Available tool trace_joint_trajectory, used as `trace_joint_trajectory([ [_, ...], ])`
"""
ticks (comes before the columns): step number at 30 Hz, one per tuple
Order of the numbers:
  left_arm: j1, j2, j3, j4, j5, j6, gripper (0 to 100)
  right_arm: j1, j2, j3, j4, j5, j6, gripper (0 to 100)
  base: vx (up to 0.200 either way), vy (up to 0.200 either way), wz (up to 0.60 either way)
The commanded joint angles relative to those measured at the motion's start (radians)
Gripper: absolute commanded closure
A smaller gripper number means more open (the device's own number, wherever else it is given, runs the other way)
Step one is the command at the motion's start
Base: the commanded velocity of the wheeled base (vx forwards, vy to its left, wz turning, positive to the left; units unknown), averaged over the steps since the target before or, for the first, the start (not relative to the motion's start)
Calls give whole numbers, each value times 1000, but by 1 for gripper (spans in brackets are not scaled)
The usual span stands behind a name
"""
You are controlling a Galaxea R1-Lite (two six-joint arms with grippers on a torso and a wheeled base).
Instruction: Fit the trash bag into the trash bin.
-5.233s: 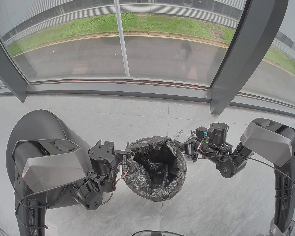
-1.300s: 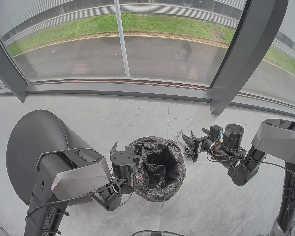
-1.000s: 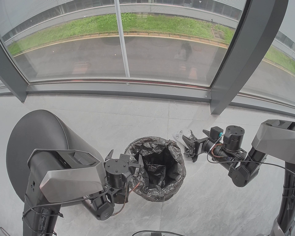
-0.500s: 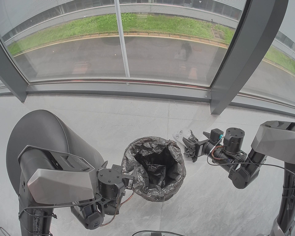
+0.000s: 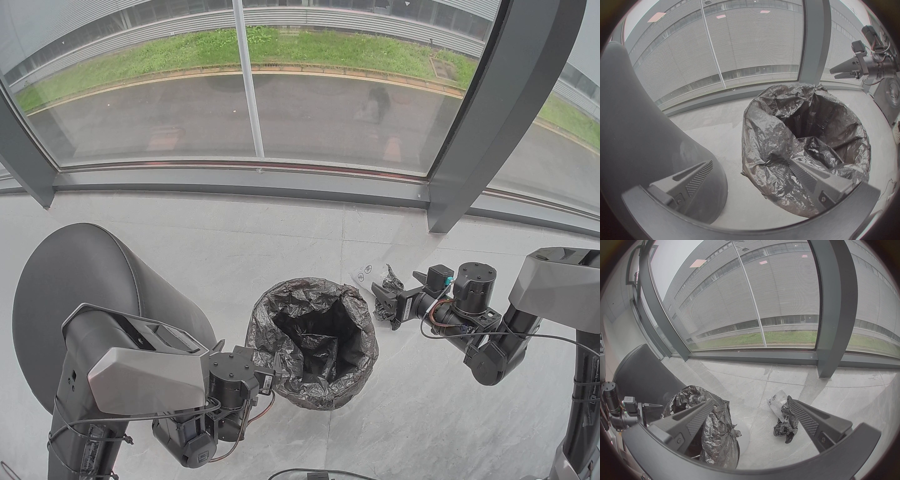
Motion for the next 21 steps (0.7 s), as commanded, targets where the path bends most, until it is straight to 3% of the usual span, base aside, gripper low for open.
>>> trace_joint_trajectory([
  [1,8,54,-36,-1,2,11,0,0,10,-1,0,1,0,0,0,0,0],
  [15,9,77,-118,-1,3,51,0,0,30,-4,0,-1,0,0,0,0,0],
  [21,11,-52,-66,-1,8,-6,0,-4,29,-1,-11,-4,8,0,0,0,0],
])
